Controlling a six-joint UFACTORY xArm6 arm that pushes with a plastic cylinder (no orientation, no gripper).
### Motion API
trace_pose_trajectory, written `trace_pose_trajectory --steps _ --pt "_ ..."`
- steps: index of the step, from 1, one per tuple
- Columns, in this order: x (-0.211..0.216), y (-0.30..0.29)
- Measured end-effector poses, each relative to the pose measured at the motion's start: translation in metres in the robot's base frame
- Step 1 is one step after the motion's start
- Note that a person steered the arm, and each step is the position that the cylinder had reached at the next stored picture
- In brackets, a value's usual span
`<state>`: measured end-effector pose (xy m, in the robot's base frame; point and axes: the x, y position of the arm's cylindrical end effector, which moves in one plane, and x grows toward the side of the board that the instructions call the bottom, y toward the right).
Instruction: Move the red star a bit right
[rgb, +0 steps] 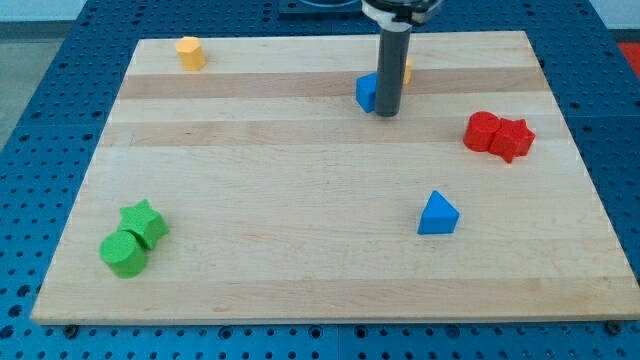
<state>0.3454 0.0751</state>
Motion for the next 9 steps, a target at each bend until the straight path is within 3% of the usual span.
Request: trace_pose_trajectory --steps 4,6,7,9 --pt "-0.053 -0.063" --pt "-0.080 -0.068" --pt "-0.075 -0.068" --pt "-0.023 -0.078"
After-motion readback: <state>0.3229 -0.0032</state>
